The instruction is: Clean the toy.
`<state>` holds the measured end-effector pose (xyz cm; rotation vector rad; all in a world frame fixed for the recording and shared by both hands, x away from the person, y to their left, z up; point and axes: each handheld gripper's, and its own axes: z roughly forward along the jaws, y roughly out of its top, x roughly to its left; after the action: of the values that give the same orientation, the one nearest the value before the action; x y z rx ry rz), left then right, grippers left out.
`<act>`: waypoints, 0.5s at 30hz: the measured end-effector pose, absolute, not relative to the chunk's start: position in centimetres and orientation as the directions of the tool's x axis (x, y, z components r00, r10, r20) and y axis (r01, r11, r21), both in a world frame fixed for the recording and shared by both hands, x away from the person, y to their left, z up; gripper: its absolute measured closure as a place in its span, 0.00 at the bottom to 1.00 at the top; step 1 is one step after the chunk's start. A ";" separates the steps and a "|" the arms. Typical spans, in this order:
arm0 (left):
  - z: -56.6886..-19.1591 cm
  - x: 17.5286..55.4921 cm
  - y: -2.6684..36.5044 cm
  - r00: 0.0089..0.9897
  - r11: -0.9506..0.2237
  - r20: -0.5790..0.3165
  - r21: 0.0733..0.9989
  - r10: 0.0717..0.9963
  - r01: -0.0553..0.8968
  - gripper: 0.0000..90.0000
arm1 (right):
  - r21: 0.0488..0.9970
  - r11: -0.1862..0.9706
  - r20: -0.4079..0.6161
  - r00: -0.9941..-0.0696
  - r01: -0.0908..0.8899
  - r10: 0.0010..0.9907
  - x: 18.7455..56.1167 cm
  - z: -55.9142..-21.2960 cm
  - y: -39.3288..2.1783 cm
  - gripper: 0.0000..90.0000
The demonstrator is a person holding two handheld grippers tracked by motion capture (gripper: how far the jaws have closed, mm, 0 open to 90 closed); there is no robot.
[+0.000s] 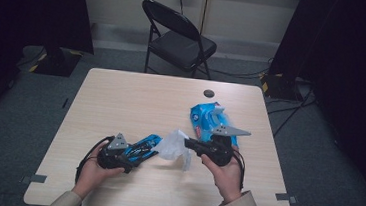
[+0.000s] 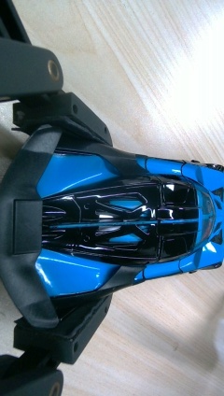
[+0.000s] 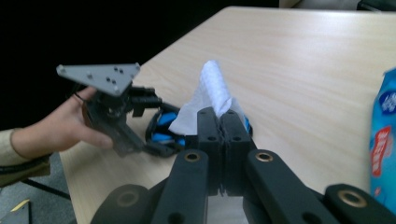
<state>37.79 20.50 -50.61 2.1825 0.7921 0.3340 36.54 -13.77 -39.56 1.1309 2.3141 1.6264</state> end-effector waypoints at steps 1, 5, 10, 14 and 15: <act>-50.6 37.8 20.5 0.772 -0.506 -0.016 0.746 0.636 0.432 0.27 | 0.840 0.158 0.328 -0.718 0.519 0.615 36.5 -40.0 -13.8 0.99; -50.6 37.8 20.5 0.772 -0.506 -0.016 0.746 0.636 0.432 0.27 | 0.821 0.167 0.336 -0.698 0.546 0.632 36.8 -41.8 -13.8 0.99; -50.6 37.8 20.5 0.772 -0.506 -0.016 0.746 0.636 0.432 0.27 | 0.801 0.194 0.314 -0.673 0.567 0.669 37.6 -43.9 -13.9 0.99; -50.6 37.8 20.5 0.772 -0.506 -0.016 0.746 0.636 0.432 0.27 | 0.790 0.200 0.310 -0.659 0.579 0.685 38.1 -45.3 -14.1 0.98; -50.6 37.8 20.5 0.772 -0.506 -0.016 0.746 0.636 0.432 0.27 | 0.791 0.201 0.307 -0.659 0.578 0.687 38.2 -45.7 -14.1 0.98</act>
<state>37.79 20.50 -50.61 2.1827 0.7921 0.3339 38.18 -14.12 -45.66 1.2410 2.3444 1.4612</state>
